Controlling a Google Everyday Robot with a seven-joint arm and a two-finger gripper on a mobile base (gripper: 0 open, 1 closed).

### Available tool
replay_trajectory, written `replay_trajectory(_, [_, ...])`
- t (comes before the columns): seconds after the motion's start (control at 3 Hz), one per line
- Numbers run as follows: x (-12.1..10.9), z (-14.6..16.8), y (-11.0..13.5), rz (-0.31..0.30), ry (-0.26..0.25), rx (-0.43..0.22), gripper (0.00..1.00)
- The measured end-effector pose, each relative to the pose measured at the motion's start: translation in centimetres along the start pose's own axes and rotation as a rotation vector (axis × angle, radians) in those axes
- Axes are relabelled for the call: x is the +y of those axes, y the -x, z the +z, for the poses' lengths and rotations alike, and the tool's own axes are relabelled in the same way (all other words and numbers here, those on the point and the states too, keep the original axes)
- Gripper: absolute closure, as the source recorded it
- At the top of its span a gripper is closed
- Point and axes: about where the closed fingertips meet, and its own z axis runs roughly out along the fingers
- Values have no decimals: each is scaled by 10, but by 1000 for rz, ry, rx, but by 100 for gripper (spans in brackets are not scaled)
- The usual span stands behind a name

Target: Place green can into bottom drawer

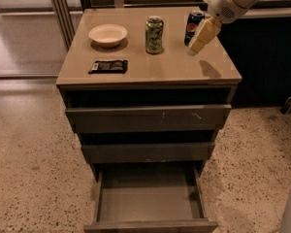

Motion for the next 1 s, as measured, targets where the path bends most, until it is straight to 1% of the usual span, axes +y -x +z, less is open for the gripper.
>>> replay_trajectory(0.33, [-11, 37, 10, 41, -57, -106, 0])
replay_trajectory(0.67, [-27, 69, 25, 68, -118, -206, 0])
replay_trajectory(1.0, [-40, 95, 37, 84, -159, -272, 0])
